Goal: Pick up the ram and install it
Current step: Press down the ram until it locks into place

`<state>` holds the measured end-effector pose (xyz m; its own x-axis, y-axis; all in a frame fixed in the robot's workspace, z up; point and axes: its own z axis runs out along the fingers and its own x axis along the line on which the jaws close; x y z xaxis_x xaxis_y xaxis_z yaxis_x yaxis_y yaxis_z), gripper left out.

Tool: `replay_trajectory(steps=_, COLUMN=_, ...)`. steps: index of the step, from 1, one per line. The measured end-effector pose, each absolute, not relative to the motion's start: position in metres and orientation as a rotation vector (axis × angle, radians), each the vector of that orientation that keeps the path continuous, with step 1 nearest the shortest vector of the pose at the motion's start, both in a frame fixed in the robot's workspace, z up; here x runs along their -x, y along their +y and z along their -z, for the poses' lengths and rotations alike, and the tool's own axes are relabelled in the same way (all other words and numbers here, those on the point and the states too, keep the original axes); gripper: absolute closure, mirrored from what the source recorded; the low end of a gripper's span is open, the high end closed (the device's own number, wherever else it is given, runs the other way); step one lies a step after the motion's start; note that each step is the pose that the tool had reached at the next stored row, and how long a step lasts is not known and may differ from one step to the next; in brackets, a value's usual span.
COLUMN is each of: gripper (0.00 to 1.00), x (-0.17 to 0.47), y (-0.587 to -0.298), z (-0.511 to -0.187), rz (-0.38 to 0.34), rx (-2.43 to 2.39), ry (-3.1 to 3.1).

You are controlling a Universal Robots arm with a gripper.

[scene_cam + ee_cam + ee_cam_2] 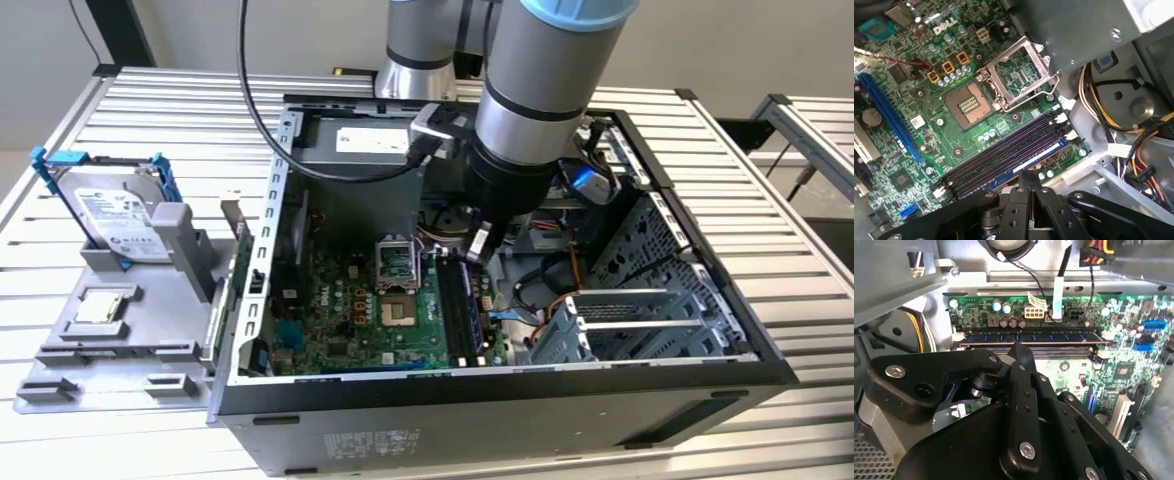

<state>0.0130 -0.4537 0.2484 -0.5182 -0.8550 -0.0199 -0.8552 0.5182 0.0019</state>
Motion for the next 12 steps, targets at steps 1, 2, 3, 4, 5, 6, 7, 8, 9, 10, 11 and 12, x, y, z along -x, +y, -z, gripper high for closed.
replay_trajectory(steps=1, gripper=1.0, x=-0.013, y=-0.4537, z=-0.2479, rz=-0.018, rx=1.559, ry=2.709)
replay_trajectory(steps=2, gripper=1.0, x=-0.013, y=-0.4537, z=-0.2474, rz=-0.018, rx=1.584, ry=2.694)
replay_trajectory(steps=3, gripper=1.0, x=-0.0129, y=-0.4537, z=-0.2473, rz=-0.018, rx=1.608, ry=2.68)
replay_trajectory(steps=4, gripper=1.0, x=-0.013, y=-0.4537, z=-0.2473, rz=-0.019, rx=1.632, ry=2.666)
replay_trajectory(steps=5, gripper=1.0, x=-0.013, y=-0.4537, z=-0.2473, rz=-0.019, rx=1.657, ry=2.651)
replay_trajectory(steps=6, gripper=1.0, x=-0.013, y=-0.4537, z=-0.2472, rz=-0.019, rx=1.682, ry=2.635)
replay_trajectory(steps=7, gripper=1.0, x=-0.013, y=-0.4537, z=-0.2472, rz=-0.019, rx=1.705, ry=2.62)
replay_trajectory(steps=8, gripper=1.0, x=-0.013, y=-0.4537, z=-0.2472, rz=-0.019, rx=1.729, ry=2.605)
replay_trajectory(steps=9, gripper=1.0, x=-0.013, y=-0.4537, z=-0.2472, rz=-0.019, rx=1.752, ry=2.589)
replay_trajectory(steps=10, gripper=1.0, x=-0.013, y=-0.4537, z=-0.2472, rz=-0.019, rx=1.772, ry=2.576)
replay_trajectory(steps=11, gripper=1.0, x=-0.013, y=-0.4537, z=-0.2473, rz=-0.018, rx=1.789, ry=2.565)
replay_trajectory(steps=12, gripper=1.0, x=-0.013, y=-0.4537, z=-0.2473, rz=-0.018, rx=1.806, ry=2.553)
